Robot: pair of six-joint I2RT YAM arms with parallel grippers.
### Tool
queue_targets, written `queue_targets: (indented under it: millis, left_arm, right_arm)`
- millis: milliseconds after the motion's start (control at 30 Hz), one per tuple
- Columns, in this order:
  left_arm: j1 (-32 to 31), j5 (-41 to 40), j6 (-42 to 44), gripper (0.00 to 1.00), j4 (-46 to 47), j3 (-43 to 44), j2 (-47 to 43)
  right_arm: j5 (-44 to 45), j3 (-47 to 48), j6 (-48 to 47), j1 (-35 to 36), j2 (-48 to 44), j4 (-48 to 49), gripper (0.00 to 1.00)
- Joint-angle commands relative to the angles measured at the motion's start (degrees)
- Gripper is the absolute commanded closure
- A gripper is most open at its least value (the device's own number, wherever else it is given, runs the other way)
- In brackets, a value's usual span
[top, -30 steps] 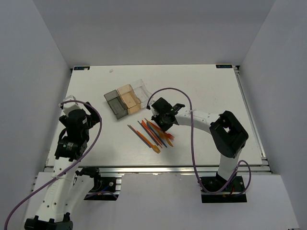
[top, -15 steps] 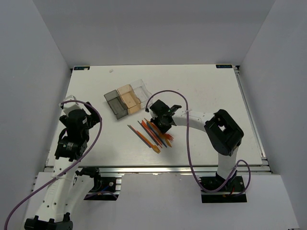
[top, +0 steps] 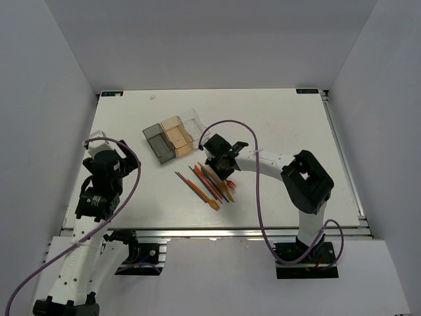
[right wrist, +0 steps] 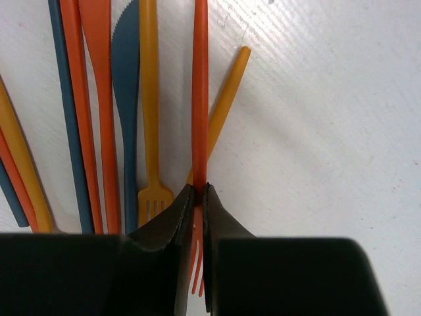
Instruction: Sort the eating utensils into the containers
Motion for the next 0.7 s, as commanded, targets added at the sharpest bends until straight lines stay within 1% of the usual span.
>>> queue_targets:
  millis: [0,100,133,233,267,333,367,400,467,533,567,600,667]
  left_arm:
    - [-0.46,0.52,0.45,0.02,0.77,-0.44,-0.58]
    - [-0.37,0.34,0.45,0.02,0.77,-0.44,-0.67]
    - [-0.37,0.43,0.45,0.02,0.69,-0.44,-0.75]
    - [-0.37,0.34,0.45,0.02,0.77,-0.43,-0.76]
    - [-0.46,0.34,0.45,0.02,0.77,-0.44,-0.84]
    - [-0.63,0.34,0.45,0.02,0.77,-0.44,-0.76]
    - [-0.64,0.34,0.45,0.02,0.69,-0.44,-0.75]
    - [-0.81,0.34,0.45,0.02,0.77,-0.44,-0.84]
    - [-0.81,0.52,0.54,0.02,0.77,-0.43,-0.84]
    - [-1.07,0.78,0.54,0.02,0.86,-0.44,-0.93]
    - [-1.16,0.78,0.54,0.02,0.78,-0.44,-0.93]
    - [-1.34,0.61,0.54,0.02,0.77,-0.52,-1.10]
    - [-1.95,0.43,0.45,0.02,0.69,-0.61,-1.46]
  right_arm:
    - [2.43,3.54,-0.29,0.38,-3.76,-1.61,0.97]
    - [3.40,8.36,-0.56,-0.06,-2.81,-1.69,0.97]
    - [3.57,12.64,-0.64,-0.41,-2.19,-1.87,0.98]
    - [1.82,20.57,-0.56,-2.95,2.02,-2.31,1.00]
    - [0.08,25.99,-0.64,-4.61,4.65,-1.96,1.00]
    - [-1.95,31.91,-0.56,-6.12,7.56,-1.87,1.00]
    - [-2.83,38.37,-0.64,-7.25,9.31,-2.13,1.00]
    - [-4.15,41.66,-0.64,-7.61,12.90,-2.40,1.00]
    - [-5.56,48.16,-0.64,-8.40,15.99,-1.09,1.00]
    - [-8.46,47.85,-2.66,-9.02,18.46,5.05,1.00]
    - [-8.47,47.84,-2.66,-9.20,18.47,7.77,1.00]
    - [-8.38,45.84,-2.93,-9.37,18.47,12.84,1.00]
    - [-9.51,44.77,-2.84,-10.08,19.26,16.13,1.00]
